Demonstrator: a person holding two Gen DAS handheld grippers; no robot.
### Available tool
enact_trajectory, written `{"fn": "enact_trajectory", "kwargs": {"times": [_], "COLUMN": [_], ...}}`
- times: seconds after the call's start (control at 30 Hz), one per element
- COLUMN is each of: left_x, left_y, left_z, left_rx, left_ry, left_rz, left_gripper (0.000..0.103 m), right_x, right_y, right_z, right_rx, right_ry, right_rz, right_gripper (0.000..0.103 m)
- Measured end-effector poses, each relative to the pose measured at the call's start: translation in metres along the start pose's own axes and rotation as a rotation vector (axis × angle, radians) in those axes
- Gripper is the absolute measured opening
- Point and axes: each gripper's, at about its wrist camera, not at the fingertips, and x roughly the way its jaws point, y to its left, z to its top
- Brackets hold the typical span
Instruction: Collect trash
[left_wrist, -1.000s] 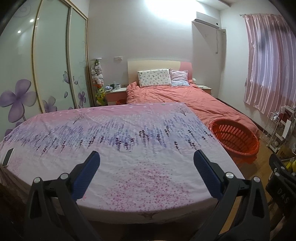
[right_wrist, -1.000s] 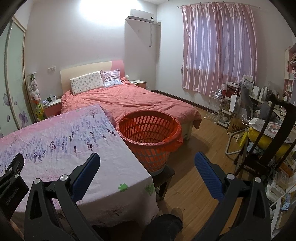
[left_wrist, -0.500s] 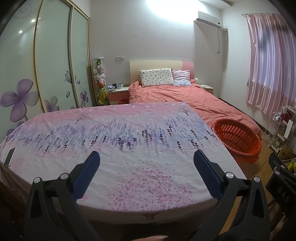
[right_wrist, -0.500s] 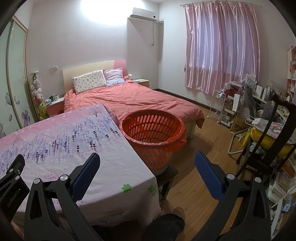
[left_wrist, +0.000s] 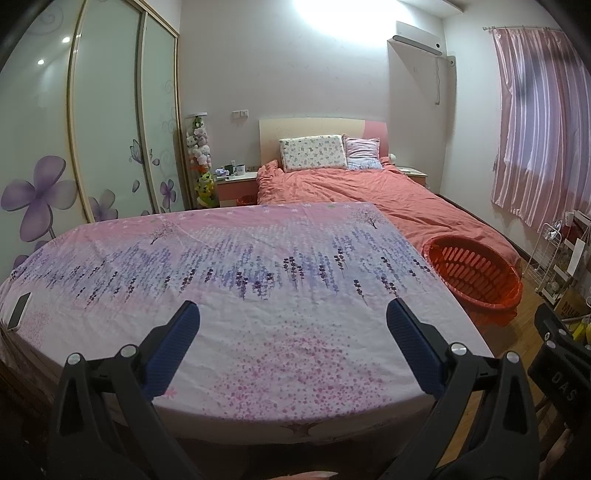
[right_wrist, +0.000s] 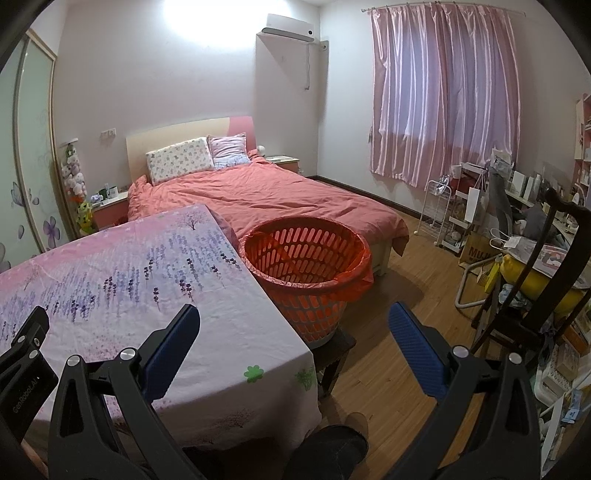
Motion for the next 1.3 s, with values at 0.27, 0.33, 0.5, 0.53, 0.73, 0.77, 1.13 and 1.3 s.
{"fn": "enact_trajectory", "kwargs": {"times": [0.27,0.33,0.5,0.53,0.73,0.77,1.13,1.3], "left_x": [0.0000,-0.0001,-0.0001,-0.0001,0.0006,0.0008,0.0013,0.0015], "left_y": [-0.0001,-0.0003,-0.0005,-0.0005,-0.0004,-0.0001,0.0000,0.0001], "left_z": [0.0000,0.0000,0.0001,0.0002,-0.0010,-0.0017,-0.0026,-0.0023], "left_rx": [0.000,0.000,-0.001,0.000,0.001,0.001,0.002,0.002], "left_ry": [0.000,0.000,0.001,0.000,0.003,0.004,0.004,0.004], "left_rz": [0.000,0.000,0.000,0.001,0.001,0.001,0.000,0.000], "left_gripper": [0.099,0.099,0.099,0.099,0.099,0.099,0.099,0.099], "right_x": [0.0001,0.0002,0.0003,0.0004,0.0010,0.0009,0.0018,0.0014], "right_y": [0.0002,0.0001,0.0001,0.0002,0.0002,0.0002,0.0004,0.0004], "right_z": [0.0003,0.0004,0.0006,0.0007,0.0003,0.0004,0.0005,0.0006], "right_rx": [-0.001,-0.001,-0.001,-0.002,-0.002,-0.002,-0.003,-0.004], "right_ry": [0.000,0.000,0.000,0.002,0.002,0.003,0.005,0.005], "right_rz": [0.000,0.000,0.000,-0.001,0.000,0.000,0.001,0.001], "right_gripper": [0.101,0.101,0.101,0.101,0.101,0.101,0.101,0.101]}}
